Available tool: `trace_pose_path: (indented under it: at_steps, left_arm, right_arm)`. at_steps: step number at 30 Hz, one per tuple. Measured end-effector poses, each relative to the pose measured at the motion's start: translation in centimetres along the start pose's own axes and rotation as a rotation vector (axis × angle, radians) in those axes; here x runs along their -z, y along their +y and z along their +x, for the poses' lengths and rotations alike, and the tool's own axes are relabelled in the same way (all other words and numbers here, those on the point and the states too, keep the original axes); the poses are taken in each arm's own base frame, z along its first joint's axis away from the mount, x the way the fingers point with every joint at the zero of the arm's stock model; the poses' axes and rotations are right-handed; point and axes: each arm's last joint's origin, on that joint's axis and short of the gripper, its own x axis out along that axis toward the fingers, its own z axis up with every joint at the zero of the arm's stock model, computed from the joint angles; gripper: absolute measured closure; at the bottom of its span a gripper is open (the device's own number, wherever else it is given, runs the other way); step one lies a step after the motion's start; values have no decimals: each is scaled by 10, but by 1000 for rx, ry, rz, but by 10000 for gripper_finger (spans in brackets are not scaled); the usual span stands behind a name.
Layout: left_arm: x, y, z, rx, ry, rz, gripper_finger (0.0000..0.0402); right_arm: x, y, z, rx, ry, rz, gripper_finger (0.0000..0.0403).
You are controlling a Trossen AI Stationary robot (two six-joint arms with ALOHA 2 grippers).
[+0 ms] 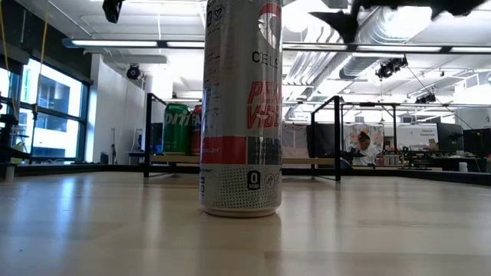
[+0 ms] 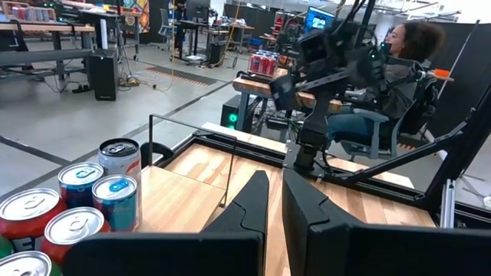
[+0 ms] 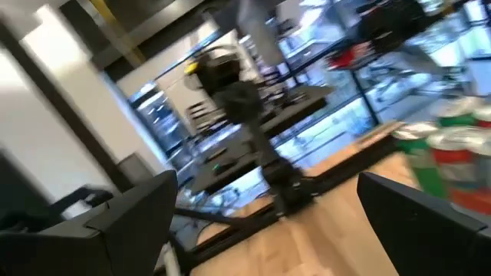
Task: Place canned beverage on shelf
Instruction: Put the white pink soda can on the shelf aligned with the white pink soda can
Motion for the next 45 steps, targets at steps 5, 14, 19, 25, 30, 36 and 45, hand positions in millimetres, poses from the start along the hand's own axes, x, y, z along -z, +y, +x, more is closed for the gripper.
trace_pose_path:
  at_steps: [5, 14, 19, 25, 30, 36, 45]
  left_arm:
    - [0, 0, 0, 1, 0, 0, 398]
    - [0, 0, 0, 4, 1, -3, 398]
    - [0, 0, 0, 5, 1, -20, 398]
    - [0, 0, 0, 5, 1, -28, 398]
    - [0, 0, 0, 5, 1, -35, 398]
    - [0, 0, 0, 5, 1, -53, 398]
    - [0, 0, 0, 4, 1, -53, 398]
  right_arm:
    - [-8, 25, 34, -65, 103, -107, 13]
    - [-25, 74, 92, -233, 306, -219, 13]
    - [-16, 90, 117, -280, 441, -275, 13]
    - [22, 94, 140, -291, 656, -361, 13]
    - [64, 91, 154, -323, 813, -346, 13]
    - [111, 87, 162, -385, 971, -310, 13]
    - [148, 91, 160, -411, 1052, -445, 13]
